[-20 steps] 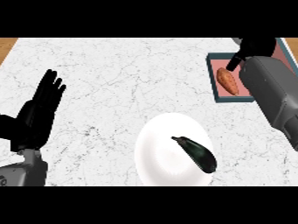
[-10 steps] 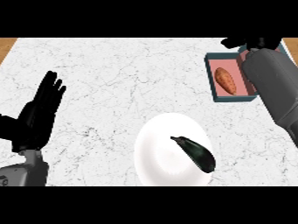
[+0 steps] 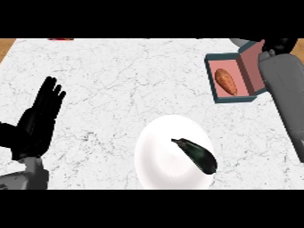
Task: Pick the sweet potato from the plate and place it in the cardboard box
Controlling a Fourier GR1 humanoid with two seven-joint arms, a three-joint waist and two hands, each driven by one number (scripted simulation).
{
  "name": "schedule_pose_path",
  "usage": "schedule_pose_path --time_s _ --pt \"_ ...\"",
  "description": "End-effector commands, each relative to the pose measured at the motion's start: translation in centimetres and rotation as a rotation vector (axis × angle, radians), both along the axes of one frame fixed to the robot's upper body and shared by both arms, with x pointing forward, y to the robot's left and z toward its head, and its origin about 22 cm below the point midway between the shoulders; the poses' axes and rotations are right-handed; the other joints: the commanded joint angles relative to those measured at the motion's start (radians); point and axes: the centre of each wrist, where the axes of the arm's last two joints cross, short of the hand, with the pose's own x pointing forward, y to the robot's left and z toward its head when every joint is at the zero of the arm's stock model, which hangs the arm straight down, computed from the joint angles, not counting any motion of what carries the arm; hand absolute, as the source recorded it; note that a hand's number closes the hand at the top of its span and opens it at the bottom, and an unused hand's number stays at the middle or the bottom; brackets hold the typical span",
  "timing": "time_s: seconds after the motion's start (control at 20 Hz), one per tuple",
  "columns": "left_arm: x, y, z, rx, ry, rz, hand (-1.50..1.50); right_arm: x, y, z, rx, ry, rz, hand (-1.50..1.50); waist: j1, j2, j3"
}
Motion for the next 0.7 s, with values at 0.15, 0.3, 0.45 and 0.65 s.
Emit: schedule_pose_path --time_s 0.15,0.3,0.45,0.65 --pt "-1.3 0.7 1.1 0.005 0.016 0.007 0.00 -3.0 -4.6 -0.8 0.076 -0.144 -0.021 -1.50 -0.010 -0.007 -0.002" --pt "-1.0 0.5 0.9 0.010 0.021 0.012 0.00 -5.0 -6.5 -2.7 0.119 -0.182 -0.039 -1.50 -0.015 -0.007 -0.002" --pt "-0.9 0.1 -0.6 0.002 0.004 -0.001 0.00 -6.7 -7.7 -4.5 0.085 -0.163 -0.027 -1.50 -0.012 -0.005 -0.002" --pt "0.6 -0.7 0.2 0.000 0.009 -0.008 0.00 -8.5 -7.9 -5.4 0.092 -0.184 -0.042 -1.50 -0.011 -0.005 -0.002"
